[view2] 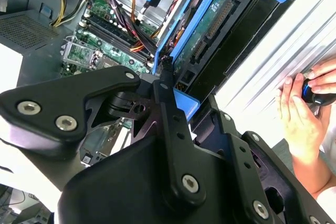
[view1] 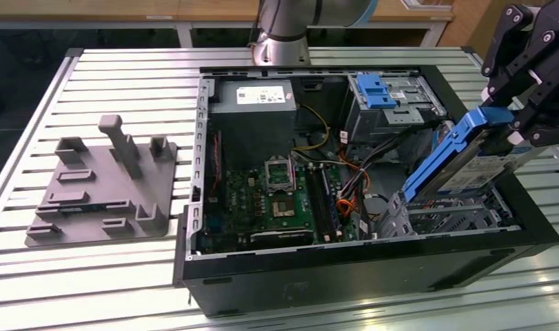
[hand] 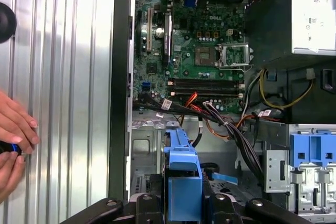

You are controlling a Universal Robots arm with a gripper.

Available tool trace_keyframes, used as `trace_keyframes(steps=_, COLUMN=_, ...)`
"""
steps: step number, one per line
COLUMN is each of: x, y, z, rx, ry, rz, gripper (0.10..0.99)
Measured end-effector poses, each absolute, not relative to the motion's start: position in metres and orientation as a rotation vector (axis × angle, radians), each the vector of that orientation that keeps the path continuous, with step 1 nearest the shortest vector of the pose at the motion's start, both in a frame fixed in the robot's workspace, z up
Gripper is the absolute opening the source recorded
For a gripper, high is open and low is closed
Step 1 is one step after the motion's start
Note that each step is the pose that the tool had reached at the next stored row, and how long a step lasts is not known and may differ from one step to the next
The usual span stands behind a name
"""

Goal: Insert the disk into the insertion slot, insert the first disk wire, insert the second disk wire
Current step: 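Insert the disk into the insertion slot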

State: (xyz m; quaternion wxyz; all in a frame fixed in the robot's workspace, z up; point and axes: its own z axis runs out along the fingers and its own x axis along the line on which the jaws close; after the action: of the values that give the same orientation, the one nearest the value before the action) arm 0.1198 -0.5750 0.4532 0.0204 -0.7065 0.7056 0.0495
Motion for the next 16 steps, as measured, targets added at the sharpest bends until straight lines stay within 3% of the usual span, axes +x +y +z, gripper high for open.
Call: trace_keyframes(steps=16, x=0.1199, y=-0.5750, z=0.4453, rx=-2.191, ry=2.188, rz=0.154, gripper=0.365)
